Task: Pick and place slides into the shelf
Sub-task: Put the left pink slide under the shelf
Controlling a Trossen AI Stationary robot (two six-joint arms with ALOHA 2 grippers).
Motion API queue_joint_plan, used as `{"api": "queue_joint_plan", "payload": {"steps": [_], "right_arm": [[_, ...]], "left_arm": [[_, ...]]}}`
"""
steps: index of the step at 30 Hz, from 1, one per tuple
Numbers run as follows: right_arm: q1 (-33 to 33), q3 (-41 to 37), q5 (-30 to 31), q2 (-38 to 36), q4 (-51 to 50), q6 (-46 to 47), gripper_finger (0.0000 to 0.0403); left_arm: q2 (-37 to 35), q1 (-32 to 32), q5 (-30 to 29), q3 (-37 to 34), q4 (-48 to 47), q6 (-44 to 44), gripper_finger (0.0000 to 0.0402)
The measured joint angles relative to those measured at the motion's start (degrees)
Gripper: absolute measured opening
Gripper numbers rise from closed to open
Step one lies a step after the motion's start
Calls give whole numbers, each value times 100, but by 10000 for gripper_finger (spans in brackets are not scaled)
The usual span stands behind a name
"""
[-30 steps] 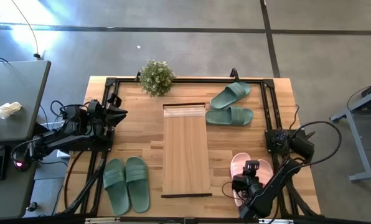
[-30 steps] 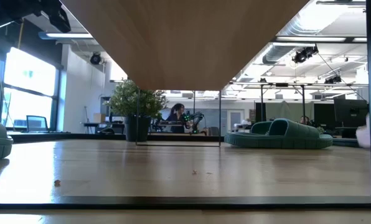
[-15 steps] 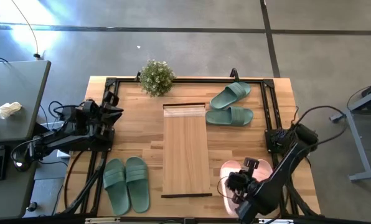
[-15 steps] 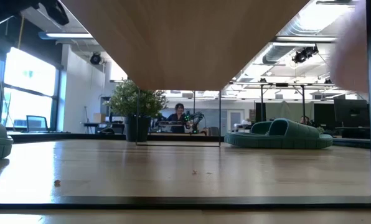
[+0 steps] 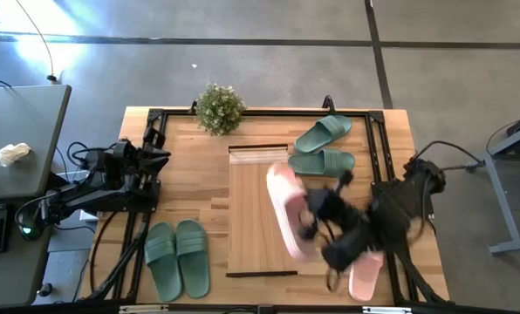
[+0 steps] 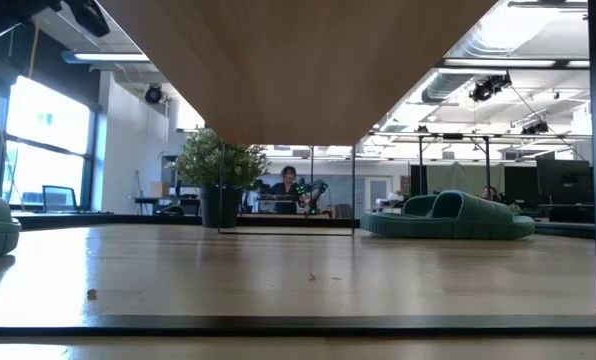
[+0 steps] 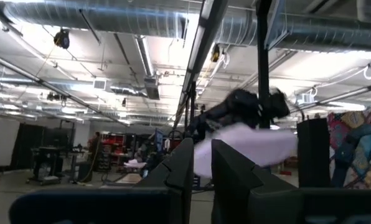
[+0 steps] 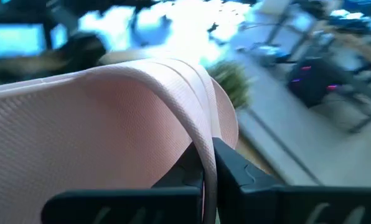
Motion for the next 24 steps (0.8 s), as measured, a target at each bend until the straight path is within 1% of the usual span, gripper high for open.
{"api": "queue_joint_plan", "payload": {"steps": [3, 5, 9, 13, 15, 18, 21, 24], "right_arm": [[-648, 319, 174, -7, 437, -622, 0], [-1086, 380, 80, -4, 872, -1061, 0], [-1850, 382, -452, 5, 1881, -1705, 0], [-2377, 388, -1076, 50, 2294, -1803, 0], [-2613, 388, -1485, 65, 2295, -1599, 0], [-2912, 388, -2034, 85, 2156, -1241, 0], [-3166, 388, -2445, 123, 2124, -1105, 0], [-3421, 388, -2990, 133, 2163, -1110, 0]], "left_arm": [[0, 0, -2, 0, -1, 169, 46], [0, 0, 6, 0, -16, 398, 46], [0, 0, 53, 1, -24, 764, 46], [2, 0, 287, 208, -255, 1422, 46], [2, 0, 385, 449, -697, 1939, 46], [39, 0, 411, 970, -1717, 2876, 46], [264, 0, 371, 1553, -2746, 3811, 46], [646, 0, 304, 2089, -3452, 4494, 46]]}}
